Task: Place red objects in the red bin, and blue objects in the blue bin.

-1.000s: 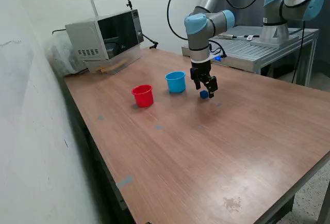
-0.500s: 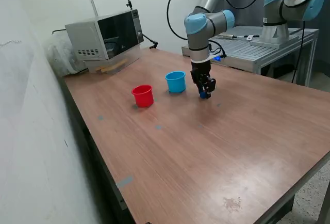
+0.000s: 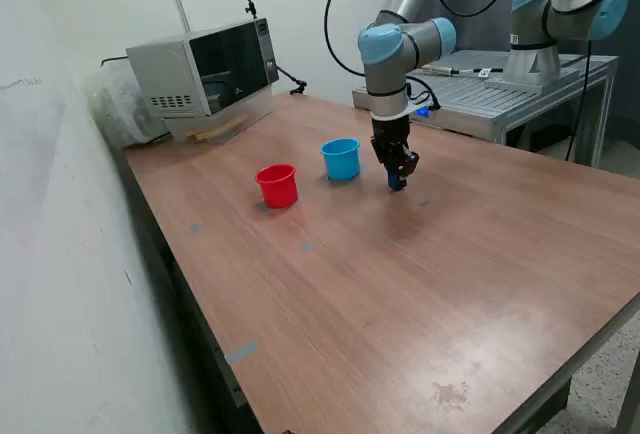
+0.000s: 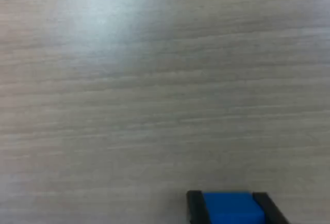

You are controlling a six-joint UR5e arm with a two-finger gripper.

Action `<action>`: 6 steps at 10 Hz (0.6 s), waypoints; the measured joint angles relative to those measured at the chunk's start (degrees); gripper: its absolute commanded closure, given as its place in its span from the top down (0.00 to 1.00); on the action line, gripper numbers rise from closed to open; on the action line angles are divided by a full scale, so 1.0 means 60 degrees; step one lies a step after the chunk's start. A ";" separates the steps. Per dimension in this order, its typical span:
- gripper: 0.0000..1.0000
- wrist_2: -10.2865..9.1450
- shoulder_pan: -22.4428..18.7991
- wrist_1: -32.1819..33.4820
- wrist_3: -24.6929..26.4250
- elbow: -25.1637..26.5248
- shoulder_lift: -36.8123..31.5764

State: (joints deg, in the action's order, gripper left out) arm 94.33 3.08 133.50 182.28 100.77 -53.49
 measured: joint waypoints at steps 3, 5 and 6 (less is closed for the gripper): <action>0.00 0.0040 -0.0004 -0.0224 -0.0014 -0.0111 -0.0826; 0.00 0.0078 0.0150 -0.0645 -0.0028 -0.0464 -0.1358; 0.00 0.0086 0.0326 -0.0795 -0.0078 -0.0609 -0.1519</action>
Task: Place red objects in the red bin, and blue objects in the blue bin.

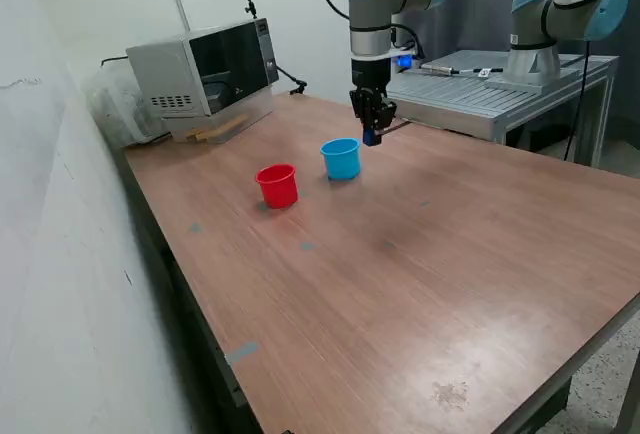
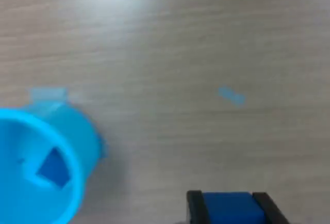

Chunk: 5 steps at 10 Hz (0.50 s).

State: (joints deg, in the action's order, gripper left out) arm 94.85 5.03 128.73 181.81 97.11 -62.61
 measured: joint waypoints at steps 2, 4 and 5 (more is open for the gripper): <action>0.00 0.0011 0.0482 -0.0168 -0.0155 -0.0175 -0.0165; 0.00 0.0020 0.1013 -0.0231 -0.0255 -0.0230 -0.0189; 0.00 0.0022 0.1245 -0.0243 -0.0289 -0.0226 -0.0180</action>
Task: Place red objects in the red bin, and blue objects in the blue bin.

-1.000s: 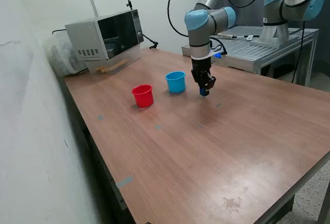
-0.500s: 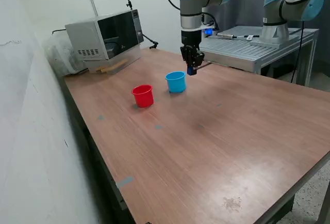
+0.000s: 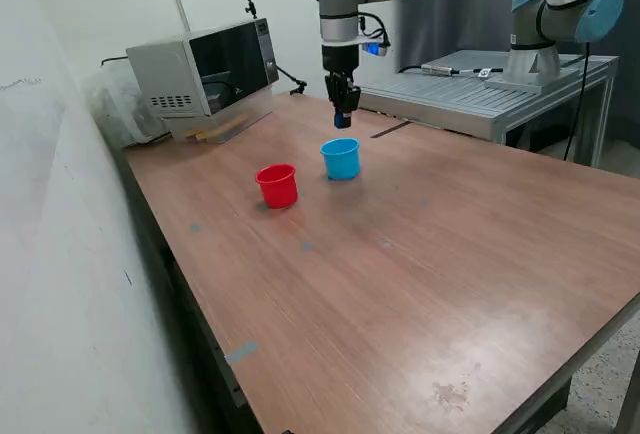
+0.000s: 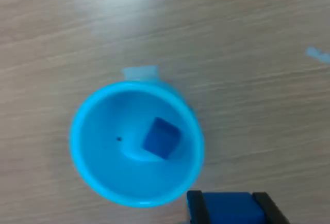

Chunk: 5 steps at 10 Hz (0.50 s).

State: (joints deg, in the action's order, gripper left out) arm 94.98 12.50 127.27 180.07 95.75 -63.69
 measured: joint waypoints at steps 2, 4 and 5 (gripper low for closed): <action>0.00 -0.0001 0.0355 -0.0014 -0.0043 0.0035 0.0051; 0.00 -0.0006 0.0551 0.0001 -0.0062 0.0120 0.0175; 0.00 -0.0007 0.0604 0.0014 -0.0070 0.0180 0.0227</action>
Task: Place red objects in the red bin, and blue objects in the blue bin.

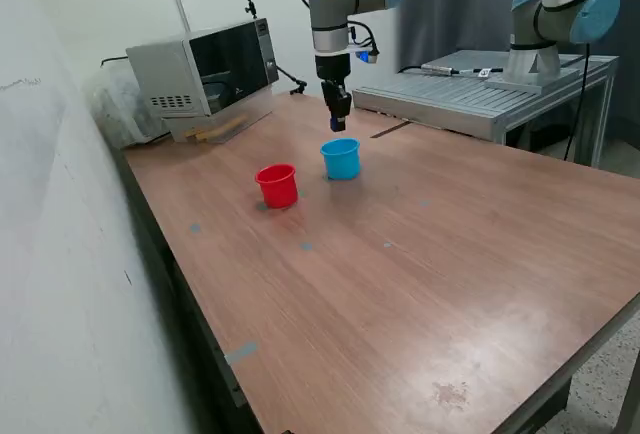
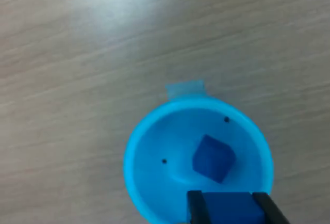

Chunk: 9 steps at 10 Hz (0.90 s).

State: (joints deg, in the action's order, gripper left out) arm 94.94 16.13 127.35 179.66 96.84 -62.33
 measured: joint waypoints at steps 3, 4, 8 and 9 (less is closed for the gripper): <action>0.00 -0.0002 0.0065 0.0024 -0.0012 0.0120 0.0155; 1.00 -0.0002 0.0076 0.0030 -0.0013 0.0140 0.0207; 1.00 -0.0011 0.0091 0.0063 -0.0016 0.0164 0.0294; 1.00 -0.0010 0.0091 0.0073 -0.0016 0.0165 0.0293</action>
State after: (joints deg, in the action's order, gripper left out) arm 94.88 16.68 127.79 179.56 97.83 -60.57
